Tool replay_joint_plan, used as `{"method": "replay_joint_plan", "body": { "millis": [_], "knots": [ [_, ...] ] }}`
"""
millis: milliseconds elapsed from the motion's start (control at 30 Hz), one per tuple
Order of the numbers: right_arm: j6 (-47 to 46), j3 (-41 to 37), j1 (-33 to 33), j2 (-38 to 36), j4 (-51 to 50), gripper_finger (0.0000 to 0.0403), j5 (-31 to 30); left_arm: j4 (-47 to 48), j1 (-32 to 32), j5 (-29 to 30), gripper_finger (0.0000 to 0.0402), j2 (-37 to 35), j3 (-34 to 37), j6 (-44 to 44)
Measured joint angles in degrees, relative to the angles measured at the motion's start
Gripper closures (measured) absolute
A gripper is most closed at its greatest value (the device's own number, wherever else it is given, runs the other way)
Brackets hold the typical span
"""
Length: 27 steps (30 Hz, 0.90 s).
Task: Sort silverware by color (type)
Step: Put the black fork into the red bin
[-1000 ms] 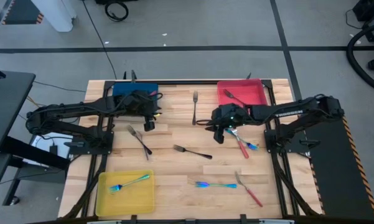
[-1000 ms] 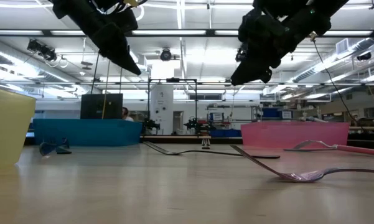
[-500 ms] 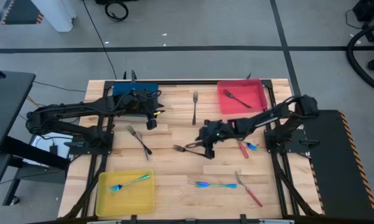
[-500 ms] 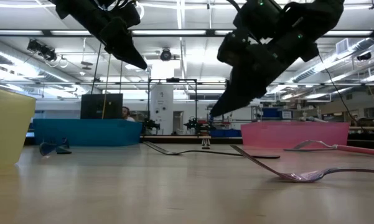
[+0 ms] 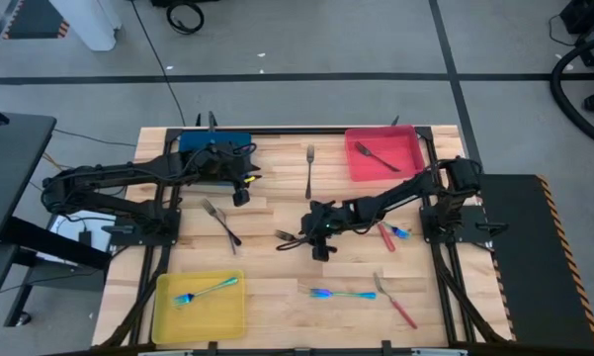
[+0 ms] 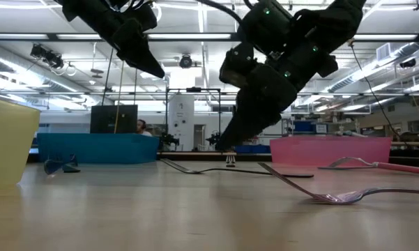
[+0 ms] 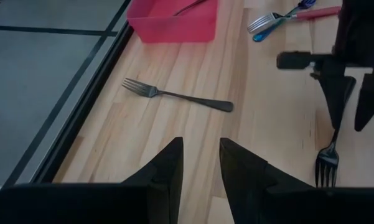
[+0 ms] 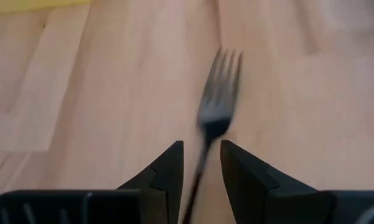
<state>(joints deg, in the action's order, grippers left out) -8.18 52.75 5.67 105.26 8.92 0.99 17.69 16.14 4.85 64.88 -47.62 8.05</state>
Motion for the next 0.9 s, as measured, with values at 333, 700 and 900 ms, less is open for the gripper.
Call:
{"method": "replay_joint_plan", "body": {
  "millis": [333, 700, 900],
  "knots": [
    [-4.7, 0.2, -0.2, 1.6, -1.2, 0.0288, 3.3, -0.3, 0.1, 0.0, 0.0297, 0.0, 0.0, 0.0],
    [-4.2, 0.4, -0.1, 3.4, -5.3, 0.0288, -1.6, -0.9, 0.1, 0.0, 0.0297, 0.0, 0.0, 0.0],
    [-4.5, 0.7, -0.2, 4.3, -7.5, 0.0292, -2.8, -1.2, 0.1, 0.0, 0.0297, 0.0, 0.0, 0.0]
  ]
}}
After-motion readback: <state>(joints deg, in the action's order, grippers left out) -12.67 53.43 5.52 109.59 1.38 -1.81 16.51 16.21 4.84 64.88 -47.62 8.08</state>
